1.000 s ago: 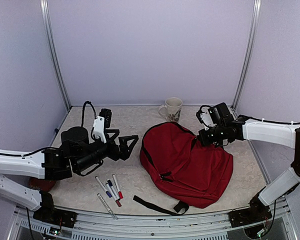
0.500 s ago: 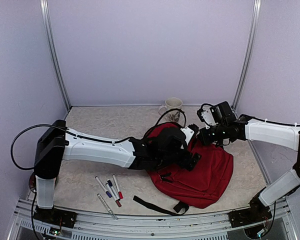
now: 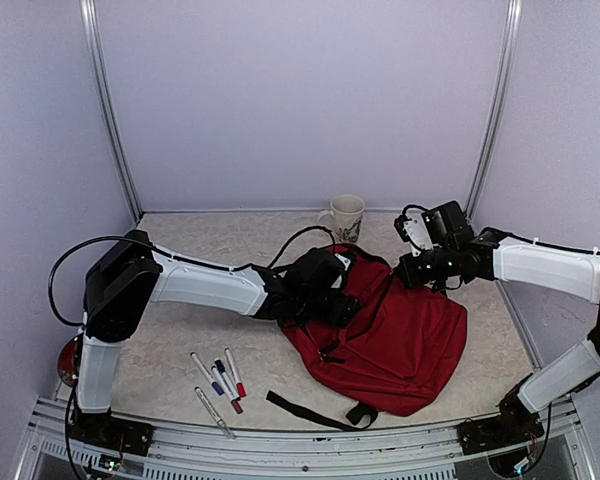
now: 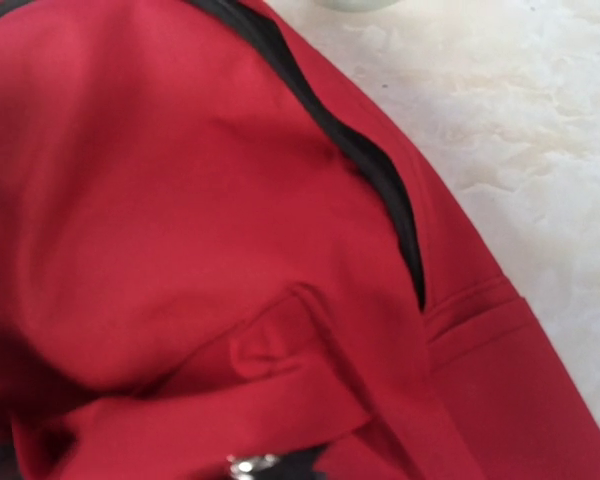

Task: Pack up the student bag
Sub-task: Adjust the lower front pocket of the student bag.

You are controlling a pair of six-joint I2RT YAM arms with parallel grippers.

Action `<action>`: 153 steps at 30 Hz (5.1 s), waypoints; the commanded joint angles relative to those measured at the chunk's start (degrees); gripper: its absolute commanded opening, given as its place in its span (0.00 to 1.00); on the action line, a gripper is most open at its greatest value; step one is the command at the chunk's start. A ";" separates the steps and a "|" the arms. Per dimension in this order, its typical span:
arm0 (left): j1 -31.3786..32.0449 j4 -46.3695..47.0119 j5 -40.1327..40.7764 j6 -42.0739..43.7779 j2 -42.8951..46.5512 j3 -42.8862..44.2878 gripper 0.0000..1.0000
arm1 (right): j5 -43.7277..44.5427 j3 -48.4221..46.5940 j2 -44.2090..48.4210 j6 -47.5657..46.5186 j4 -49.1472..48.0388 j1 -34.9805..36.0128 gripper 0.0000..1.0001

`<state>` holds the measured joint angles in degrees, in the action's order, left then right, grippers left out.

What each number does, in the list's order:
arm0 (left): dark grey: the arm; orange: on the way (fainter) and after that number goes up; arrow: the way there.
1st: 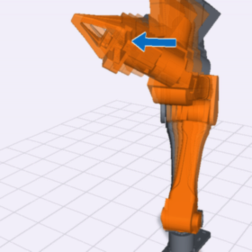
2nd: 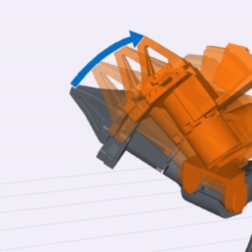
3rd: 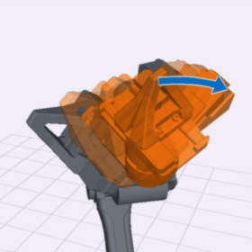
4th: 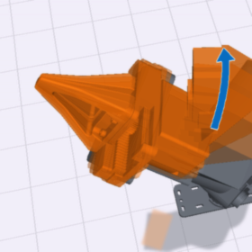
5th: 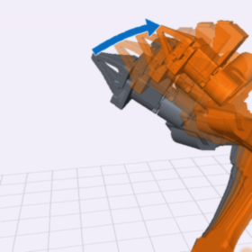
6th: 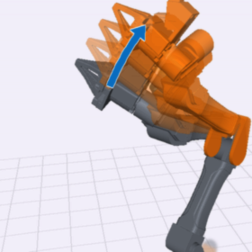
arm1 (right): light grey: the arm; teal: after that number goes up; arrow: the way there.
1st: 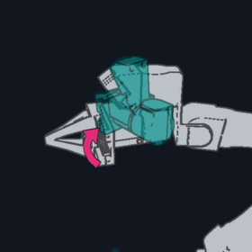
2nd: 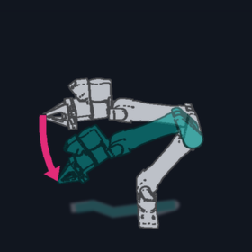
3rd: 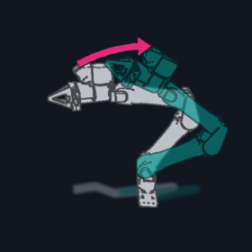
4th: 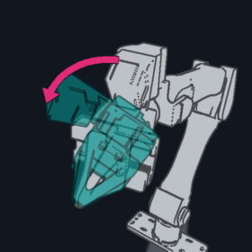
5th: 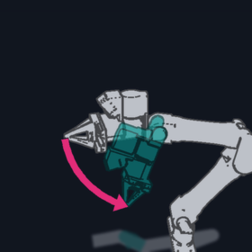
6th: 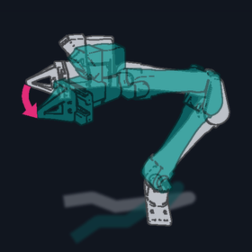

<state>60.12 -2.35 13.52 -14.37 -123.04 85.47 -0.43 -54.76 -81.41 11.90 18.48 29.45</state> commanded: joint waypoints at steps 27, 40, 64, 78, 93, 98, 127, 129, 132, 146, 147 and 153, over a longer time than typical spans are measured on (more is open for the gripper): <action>0.44 9.02 -9.41 -3.48 5.85 -8.54 0.00 | 15.02 2.29 -2.69 38.59 2.56 18.34 0.83; 0.24 8.92 -7.50 -2.04 8.23 -10.34 0.00 | 19.75 5.77 -13.24 37.29 2.61 18.23 0.75; 1.47 9.83 -8.52 -1.39 10.34 -11.98 0.00 | 30.16 1.78 1.32 26.44 15.14 18.18 0.47; 0.79 11.34 -10.54 -4.74 11.74 -9.69 0.00 | 36.08 -2.16 -9.29 27.80 2.29 15.69 0.70; 1.67 13.07 -10.36 -3.96 12.32 -10.53 0.00 | 34.47 -4.40 -17.12 26.40 -4.53 7.66 0.80; 1.67 12.73 -9.75 -3.81 12.43 -10.87 0.00 | 37.47 -5.35 -16.12 27.51 1.06 7.11 0.51; 5.32 10.48 -4.88 -4.38 19.53 -11.95 0.00 | -27.79 -27.82 -0.42 -25.86 12.60 1.57 0.00; 7.99 10.82 -3.66 -3.70 20.25 -10.44 0.00 | -32.72 -34.92 -4.16 -27.93 15.75 1.57 0.00; 10.62 12.76 -2.98 -3.69 21.41 -9.51 0.00 | -34.87 -42.25 -8.22 -30.24 19.95 1.57 0.00; 2.12 25.72 -3.18 -29.35 19.28 -23.57 0.00 | 1.00 -34.67 -13.16 -8.62 15.16 2.07 0.59; 1.96 26.18 -2.59 -30.20 19.42 -24.54 0.00 | 2.57 -32.91 -12.12 -6.00 14.62 2.98 0.60; 1.93 18.41 5.18 -33.98 21.87 -26.55 0.00 | 10.57 -21.82 -8.97 3.74 10.95 13.84 0.68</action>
<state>61.95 19.40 12.29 -43.57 -103.44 59.68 1.93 -80.97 -91.94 5.32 31.33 35.90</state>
